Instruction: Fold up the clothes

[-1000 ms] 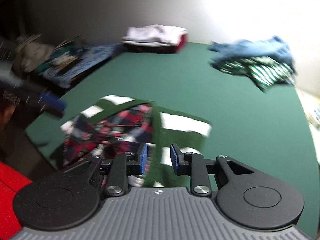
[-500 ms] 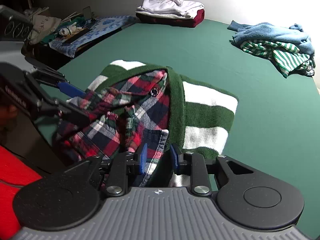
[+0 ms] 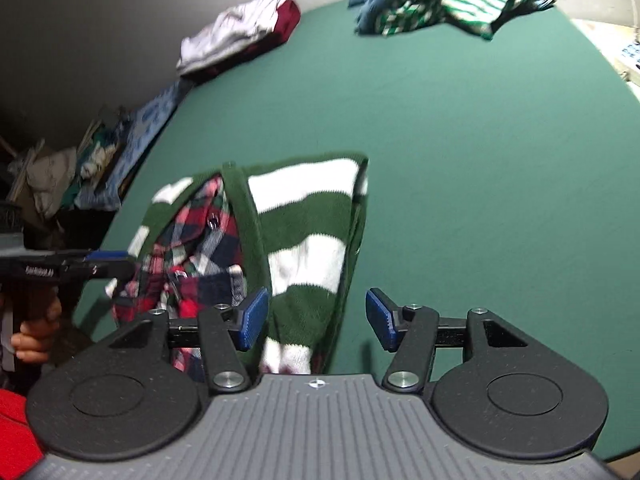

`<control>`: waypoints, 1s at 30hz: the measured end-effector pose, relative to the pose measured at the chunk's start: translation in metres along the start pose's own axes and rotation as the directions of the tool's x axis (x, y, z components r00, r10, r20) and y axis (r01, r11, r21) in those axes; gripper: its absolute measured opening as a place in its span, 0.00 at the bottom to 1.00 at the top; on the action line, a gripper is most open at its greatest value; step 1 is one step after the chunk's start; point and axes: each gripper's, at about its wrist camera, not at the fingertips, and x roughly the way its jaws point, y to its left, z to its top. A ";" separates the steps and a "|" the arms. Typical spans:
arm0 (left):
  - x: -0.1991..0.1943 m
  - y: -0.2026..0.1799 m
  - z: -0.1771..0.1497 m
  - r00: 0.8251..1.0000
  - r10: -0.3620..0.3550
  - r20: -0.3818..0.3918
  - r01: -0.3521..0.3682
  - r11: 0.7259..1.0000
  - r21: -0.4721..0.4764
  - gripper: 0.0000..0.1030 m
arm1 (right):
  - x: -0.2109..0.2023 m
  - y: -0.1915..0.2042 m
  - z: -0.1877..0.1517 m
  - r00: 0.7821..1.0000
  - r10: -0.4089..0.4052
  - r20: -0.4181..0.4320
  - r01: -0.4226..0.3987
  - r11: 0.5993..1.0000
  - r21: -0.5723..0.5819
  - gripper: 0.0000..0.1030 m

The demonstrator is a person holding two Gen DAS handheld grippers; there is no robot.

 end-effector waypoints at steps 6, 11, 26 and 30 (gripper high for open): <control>0.013 -0.004 0.002 0.999 0.026 -0.025 -0.027 0.999 -0.025 0.85 | 0.014 -0.002 0.003 0.998 0.043 -0.053 -0.042 0.999 0.011 0.56; 0.020 -0.005 0.005 0.999 0.040 -0.027 -0.041 0.998 -0.049 0.88 | 0.024 0.000 0.005 0.994 0.076 -0.079 -0.076 0.997 0.005 0.56; 0.015 -0.011 0.005 0.993 0.122 -0.005 -0.122 0.993 0.000 0.94 | 0.016 -0.012 0.005 0.993 0.084 -0.079 -0.085 0.996 -0.006 0.56; 0.018 -0.004 0.006 0.997 0.057 -0.044 -0.058 0.998 -0.029 0.94 | 0.017 -0.014 0.005 0.993 0.080 -0.090 -0.079 0.997 0.016 0.57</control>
